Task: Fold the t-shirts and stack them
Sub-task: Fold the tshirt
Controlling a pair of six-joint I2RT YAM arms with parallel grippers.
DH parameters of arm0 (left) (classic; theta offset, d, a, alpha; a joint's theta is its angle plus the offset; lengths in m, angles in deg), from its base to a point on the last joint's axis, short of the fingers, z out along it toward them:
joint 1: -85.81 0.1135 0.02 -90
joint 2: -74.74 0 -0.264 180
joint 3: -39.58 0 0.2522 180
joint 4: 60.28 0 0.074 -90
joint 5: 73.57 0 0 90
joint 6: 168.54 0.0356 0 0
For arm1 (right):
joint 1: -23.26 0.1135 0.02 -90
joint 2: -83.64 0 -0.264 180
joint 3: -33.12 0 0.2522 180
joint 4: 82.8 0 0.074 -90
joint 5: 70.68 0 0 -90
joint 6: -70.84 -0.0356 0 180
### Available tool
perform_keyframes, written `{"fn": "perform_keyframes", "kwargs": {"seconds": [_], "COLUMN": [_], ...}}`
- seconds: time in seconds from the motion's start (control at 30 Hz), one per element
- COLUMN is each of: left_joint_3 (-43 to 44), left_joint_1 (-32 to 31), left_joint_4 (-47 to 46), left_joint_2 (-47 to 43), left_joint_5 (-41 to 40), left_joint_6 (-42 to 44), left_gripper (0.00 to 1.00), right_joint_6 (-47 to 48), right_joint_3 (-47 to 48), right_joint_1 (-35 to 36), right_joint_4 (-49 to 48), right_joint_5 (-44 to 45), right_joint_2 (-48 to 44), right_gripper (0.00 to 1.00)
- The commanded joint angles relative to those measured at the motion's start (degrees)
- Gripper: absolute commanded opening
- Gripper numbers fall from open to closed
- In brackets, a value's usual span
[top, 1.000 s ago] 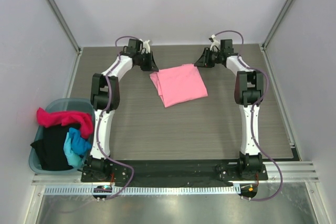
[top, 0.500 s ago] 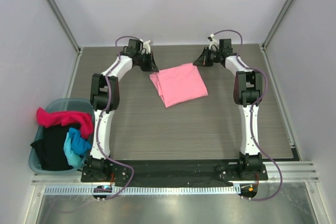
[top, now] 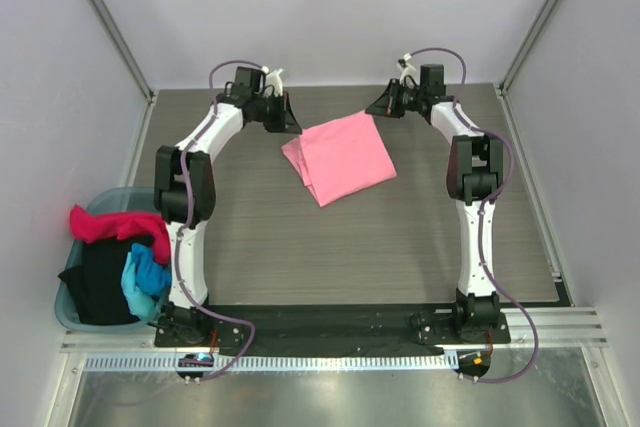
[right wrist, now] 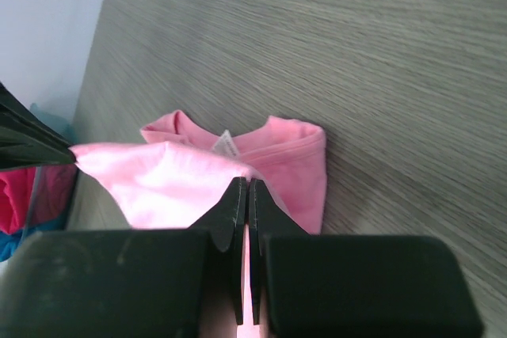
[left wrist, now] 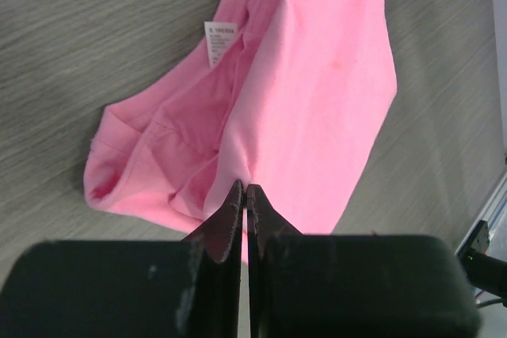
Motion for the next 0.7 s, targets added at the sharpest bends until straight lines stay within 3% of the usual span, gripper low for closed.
{"fn": "perform_keyframes", "kwargs": {"seconds": [0.0, 0.37, 0.67], "left_joint_3": [-2.46, -10.73, -10.56], "left_joint_1": [-0.21, 0.40, 2.16], "left_joint_4": [1.60, 4.51, 6.79], "left_joint_2": [-5.59, -11.31, -12.81], "left_joint_5": [2.51, -0.39, -8.90], "left_joint_6": [1.66, 4.39, 6.76], "left_gripper": [0.00, 0.00, 0.00], "right_joint_6": [-1.91, -2.79, -2.79], "right_joint_3": [1.32, 4.92, 9.67], "right_joint_1": [0.32, 3.13, 5.24], "right_joint_4": [-4.57, -5.98, -6.86], "right_joint_5": [-2.08, -2.52, -0.85], "right_joint_2": [-6.50, -2.64, 2.11], "right_gripper": [0.01, 0.01, 0.01]}}
